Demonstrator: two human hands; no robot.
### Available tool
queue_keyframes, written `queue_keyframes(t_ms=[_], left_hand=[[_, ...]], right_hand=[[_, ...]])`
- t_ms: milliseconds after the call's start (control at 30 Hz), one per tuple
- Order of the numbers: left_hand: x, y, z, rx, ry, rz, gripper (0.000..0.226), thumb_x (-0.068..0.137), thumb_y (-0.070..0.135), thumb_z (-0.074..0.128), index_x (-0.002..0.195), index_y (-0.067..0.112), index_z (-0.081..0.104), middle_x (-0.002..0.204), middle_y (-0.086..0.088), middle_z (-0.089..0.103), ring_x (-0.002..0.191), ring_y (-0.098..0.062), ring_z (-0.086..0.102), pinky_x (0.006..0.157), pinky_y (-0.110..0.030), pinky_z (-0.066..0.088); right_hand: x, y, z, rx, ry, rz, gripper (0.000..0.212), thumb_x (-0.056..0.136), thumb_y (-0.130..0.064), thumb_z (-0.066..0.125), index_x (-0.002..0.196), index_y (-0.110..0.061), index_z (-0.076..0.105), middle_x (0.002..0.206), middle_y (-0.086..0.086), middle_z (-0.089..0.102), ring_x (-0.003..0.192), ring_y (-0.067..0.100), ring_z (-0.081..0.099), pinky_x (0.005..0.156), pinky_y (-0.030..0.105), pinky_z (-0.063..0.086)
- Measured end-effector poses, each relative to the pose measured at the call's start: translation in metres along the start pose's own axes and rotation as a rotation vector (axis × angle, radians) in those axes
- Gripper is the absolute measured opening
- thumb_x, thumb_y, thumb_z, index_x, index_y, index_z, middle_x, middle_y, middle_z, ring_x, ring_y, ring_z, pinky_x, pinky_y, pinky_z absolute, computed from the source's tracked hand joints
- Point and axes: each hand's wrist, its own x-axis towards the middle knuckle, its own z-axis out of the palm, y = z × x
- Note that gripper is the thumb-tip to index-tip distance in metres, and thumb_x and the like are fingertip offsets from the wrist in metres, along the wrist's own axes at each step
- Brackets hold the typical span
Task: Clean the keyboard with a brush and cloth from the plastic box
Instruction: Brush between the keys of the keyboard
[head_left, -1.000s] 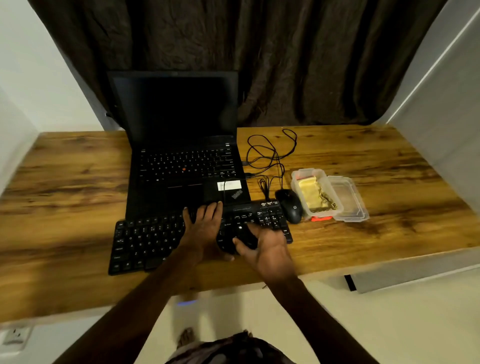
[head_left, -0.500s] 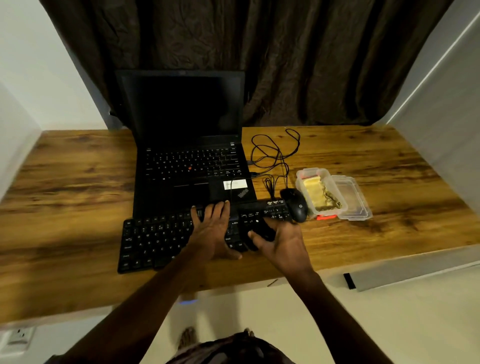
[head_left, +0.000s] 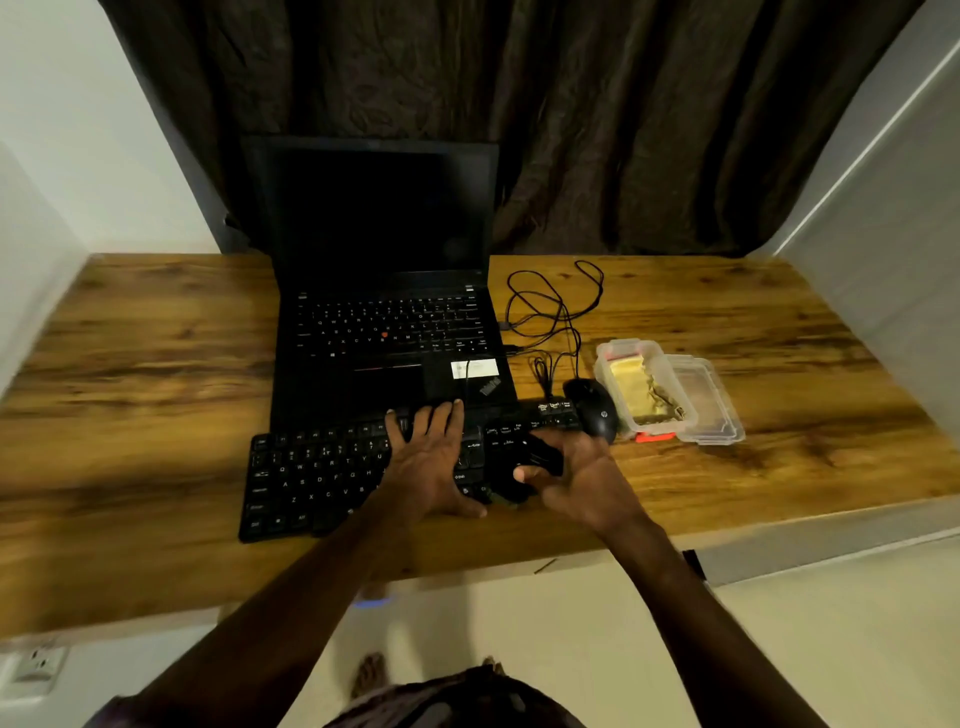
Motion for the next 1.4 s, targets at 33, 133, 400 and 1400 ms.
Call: queue_keyframes(t_ms=[33, 133, 400, 1400], left_hand=[[0.0, 0.0, 0.0, -0.004, 0.003, 0.0, 0.148, 0.057, 0.078, 0.075, 0.155, 0.016, -0.016, 0.165, -0.004, -0.006, 0.151, -0.028, -0.002, 0.114, -0.068, -0.009], [-0.002, 0.001, 0.0, -0.007, 0.013, 0.005, 0.148, 0.057, 0.077, 0.075, 0.156, 0.015, -0.015, 0.165, -0.004, -0.004, 0.151, -0.028, 0.0, 0.115, -0.068, -0.006], [-0.003, 0.001, 0.0, -0.008, 0.01, 0.0, 0.147, 0.057, 0.076, 0.075, 0.156, 0.016, -0.016, 0.165, -0.004, -0.005, 0.151, -0.028, -0.002, 0.114, -0.069, -0.008], [-0.002, 0.001, -0.003, 0.015, 0.0, 0.003, 0.148, 0.057, 0.078, 0.075, 0.155, 0.014, -0.016, 0.165, -0.006, -0.001, 0.151, -0.03, 0.002, 0.113, -0.069, -0.009]], right_hand=[[0.002, 0.004, 0.001, -0.015, 0.004, 0.011, 0.047, 0.089, -0.025, 0.075, 0.133, -0.018, 0.061, 0.116, -0.01, 0.058, 0.112, 0.001, 0.043, 0.091, 0.017, 0.037], [0.006, -0.002, 0.008, 0.014, 0.08, 0.026, 0.046, 0.089, -0.035, 0.073, 0.132, -0.028, 0.06, 0.116, -0.01, 0.056, 0.117, 0.007, 0.044, 0.096, 0.025, 0.043], [0.007, -0.002, 0.014, 0.066, 0.135, 0.044, 0.04, 0.086, -0.037, 0.076, 0.123, -0.027, 0.067, 0.118, -0.004, 0.069, 0.114, 0.011, 0.056, 0.097, 0.028, 0.049], [0.033, -0.019, 0.003, -0.066, 0.293, 0.077, 0.042, 0.093, -0.044, 0.066, 0.126, -0.018, 0.063, 0.114, 0.005, 0.07, 0.104, 0.021, 0.066, 0.08, 0.025, 0.053]])
